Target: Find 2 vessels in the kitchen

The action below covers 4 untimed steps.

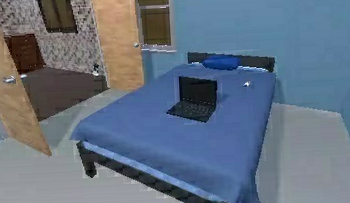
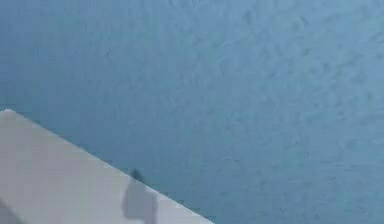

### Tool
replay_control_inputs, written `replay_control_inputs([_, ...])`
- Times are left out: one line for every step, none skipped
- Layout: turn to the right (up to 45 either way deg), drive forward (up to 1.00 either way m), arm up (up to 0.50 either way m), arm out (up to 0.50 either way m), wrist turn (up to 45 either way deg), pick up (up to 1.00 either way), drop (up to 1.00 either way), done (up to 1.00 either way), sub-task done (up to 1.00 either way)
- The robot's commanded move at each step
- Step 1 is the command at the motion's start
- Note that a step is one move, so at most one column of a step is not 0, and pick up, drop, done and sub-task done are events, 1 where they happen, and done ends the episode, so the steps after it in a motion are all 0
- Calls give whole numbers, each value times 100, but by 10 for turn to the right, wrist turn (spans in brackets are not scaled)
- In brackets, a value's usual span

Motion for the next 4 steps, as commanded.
replay_control_inputs([-450, 0, 0, 0, 0, 0, 0, 0, 0])
replay_control_inputs([-450, 0, 0, 0, 0, 0, 0, 0, 0])
replay_control_inputs([-450, 0, 0, 0, 0, 0, 0, 0, 0])
replay_control_inputs([-270, 0, 0, 0, 0, 0, 0, 0, 0])
